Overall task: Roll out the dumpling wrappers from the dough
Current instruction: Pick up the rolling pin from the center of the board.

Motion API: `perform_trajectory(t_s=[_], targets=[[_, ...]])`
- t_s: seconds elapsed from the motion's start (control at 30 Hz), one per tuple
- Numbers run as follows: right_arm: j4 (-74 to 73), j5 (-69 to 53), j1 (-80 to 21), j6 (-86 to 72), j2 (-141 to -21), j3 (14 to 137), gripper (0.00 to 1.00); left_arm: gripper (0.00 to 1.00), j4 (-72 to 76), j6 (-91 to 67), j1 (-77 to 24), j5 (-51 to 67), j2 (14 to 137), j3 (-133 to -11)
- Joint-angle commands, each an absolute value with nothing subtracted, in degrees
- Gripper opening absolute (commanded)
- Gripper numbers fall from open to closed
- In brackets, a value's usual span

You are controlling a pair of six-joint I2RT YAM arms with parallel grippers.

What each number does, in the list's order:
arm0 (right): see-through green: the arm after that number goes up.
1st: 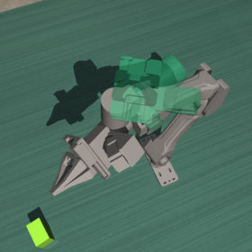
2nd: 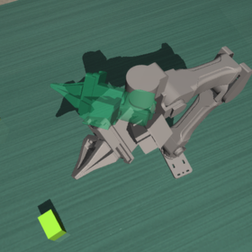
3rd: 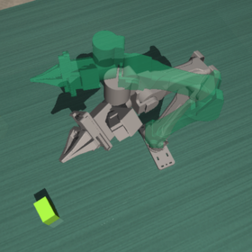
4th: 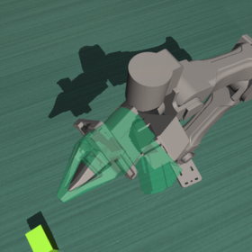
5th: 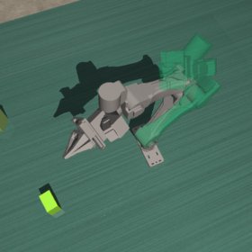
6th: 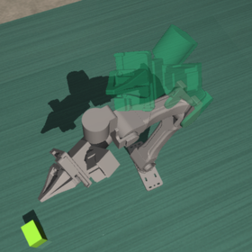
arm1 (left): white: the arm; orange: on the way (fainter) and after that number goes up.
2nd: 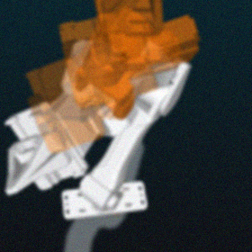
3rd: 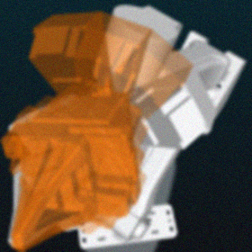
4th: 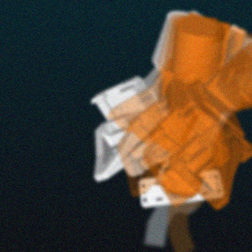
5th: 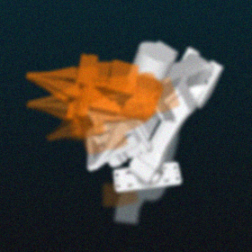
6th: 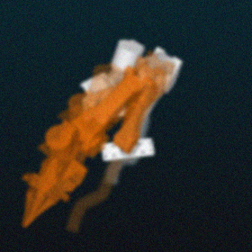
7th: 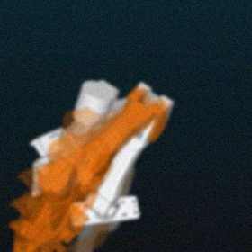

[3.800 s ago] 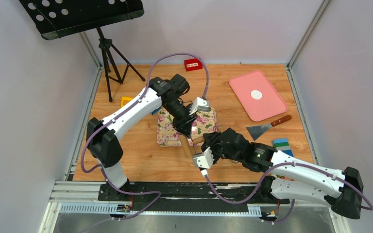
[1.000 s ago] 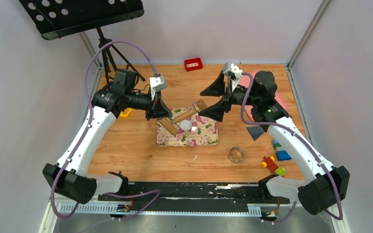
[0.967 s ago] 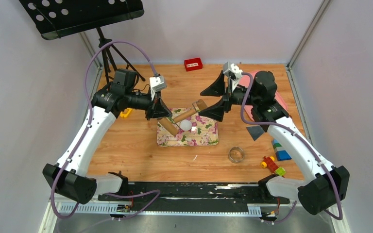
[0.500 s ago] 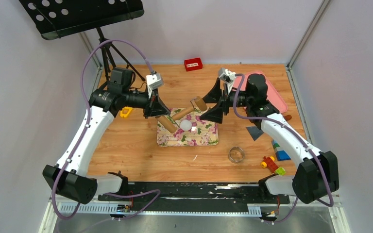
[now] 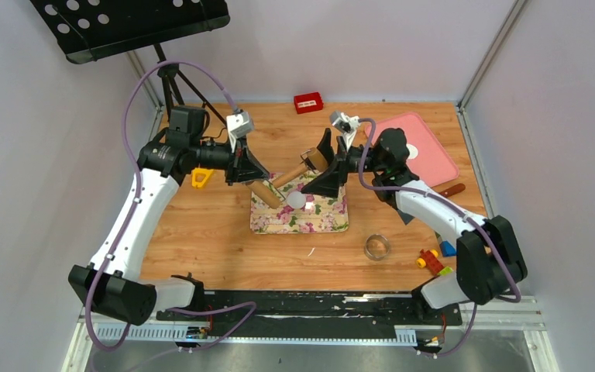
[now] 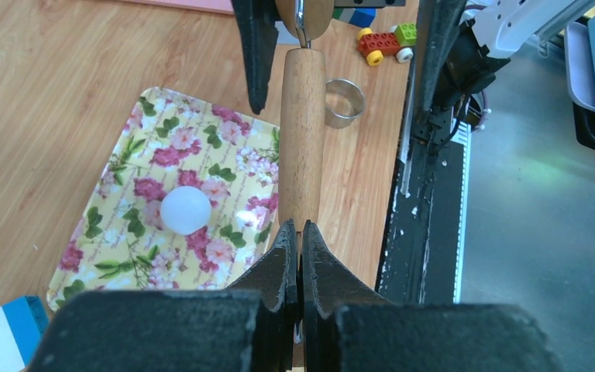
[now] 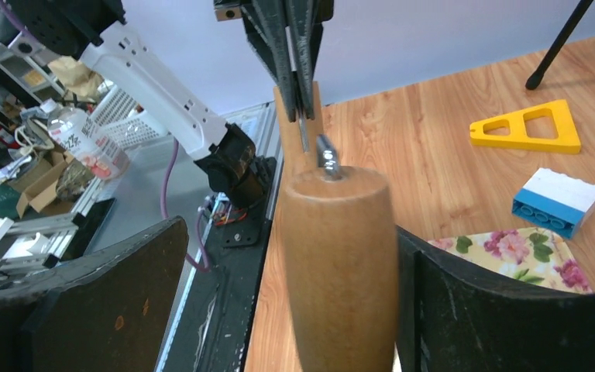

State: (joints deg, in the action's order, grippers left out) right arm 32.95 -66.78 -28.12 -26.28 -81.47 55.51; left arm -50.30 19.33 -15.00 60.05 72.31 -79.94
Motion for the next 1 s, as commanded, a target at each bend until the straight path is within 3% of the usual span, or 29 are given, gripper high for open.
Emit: perform_trajectory(t_s=[0.0, 0.13, 0.53, 0.67, 0.83, 0.97], targets=[[60.28, -64.10, -28.44, -45.10, -86.36, 54.59, 0.90, 0.00, -45.40, 16.85, -13.93, 64.25, 69.76, -80.40], [67.93, -62.74, -29.36, -51.03, -89.85, 55.37, 0.86, 0.00, -44.12, 15.91, -13.40, 64.69, 69.06, -79.20], [65.85, -58.80, -31.91, -47.12, -90.46, 54.93, 0.75, 0.00, -39.96, 12.02, -12.56, 64.43, 68.72, -76.94], [62.87, -58.83, -33.19, -44.09, -90.44, 55.92, 0.55, 0.00, -37.65, 9.61, -12.52, 64.15, 68.90, -75.33], [57.94, -58.45, -34.27, -40.33, -90.42, 56.67, 0.03, 0.00, -37.20, 9.32, -12.48, 64.03, 68.74, -74.98], [53.33, -57.82, -34.28, -36.86, -89.19, 57.37, 0.00, 0.00, -36.98, 8.88, -12.48, 63.50, 68.71, -74.60]])
